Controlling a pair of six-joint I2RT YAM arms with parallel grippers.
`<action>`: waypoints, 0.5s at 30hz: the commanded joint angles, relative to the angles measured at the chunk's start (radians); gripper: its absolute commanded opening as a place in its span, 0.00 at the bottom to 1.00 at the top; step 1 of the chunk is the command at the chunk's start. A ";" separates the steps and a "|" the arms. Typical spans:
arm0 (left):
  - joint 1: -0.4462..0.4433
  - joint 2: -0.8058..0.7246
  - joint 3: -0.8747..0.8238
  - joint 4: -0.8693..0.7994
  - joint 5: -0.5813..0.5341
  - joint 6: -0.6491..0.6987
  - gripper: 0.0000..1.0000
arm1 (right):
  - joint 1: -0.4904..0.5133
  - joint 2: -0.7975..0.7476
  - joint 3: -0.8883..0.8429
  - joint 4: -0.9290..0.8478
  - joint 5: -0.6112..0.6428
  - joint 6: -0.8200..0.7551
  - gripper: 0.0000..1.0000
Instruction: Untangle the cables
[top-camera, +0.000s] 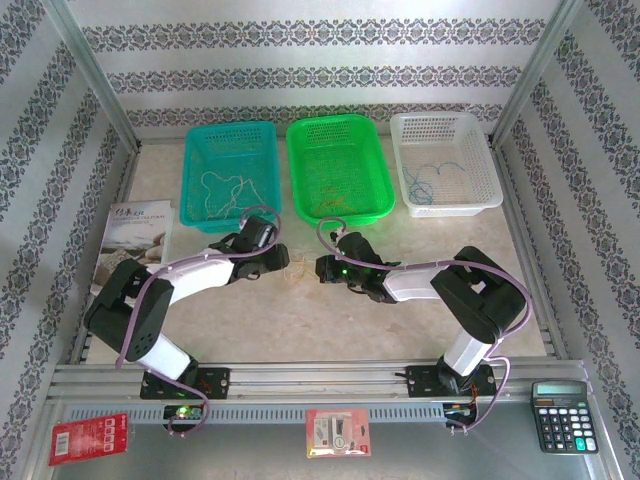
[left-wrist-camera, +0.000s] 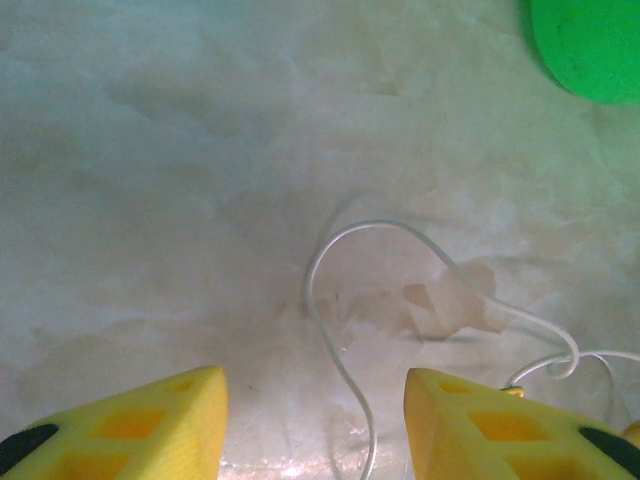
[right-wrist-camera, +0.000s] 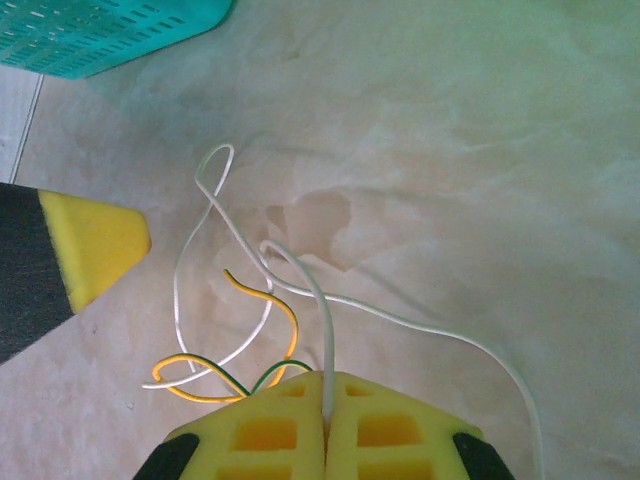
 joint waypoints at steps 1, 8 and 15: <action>-0.018 0.029 0.043 -0.066 -0.040 0.046 0.49 | 0.010 -0.018 -0.014 0.021 0.002 0.011 0.00; -0.042 0.078 0.101 -0.127 -0.077 0.074 0.46 | 0.010 -0.021 -0.017 0.024 0.005 0.013 0.00; -0.058 0.123 0.134 -0.154 -0.096 0.089 0.44 | 0.011 -0.019 -0.017 0.029 0.005 0.015 0.00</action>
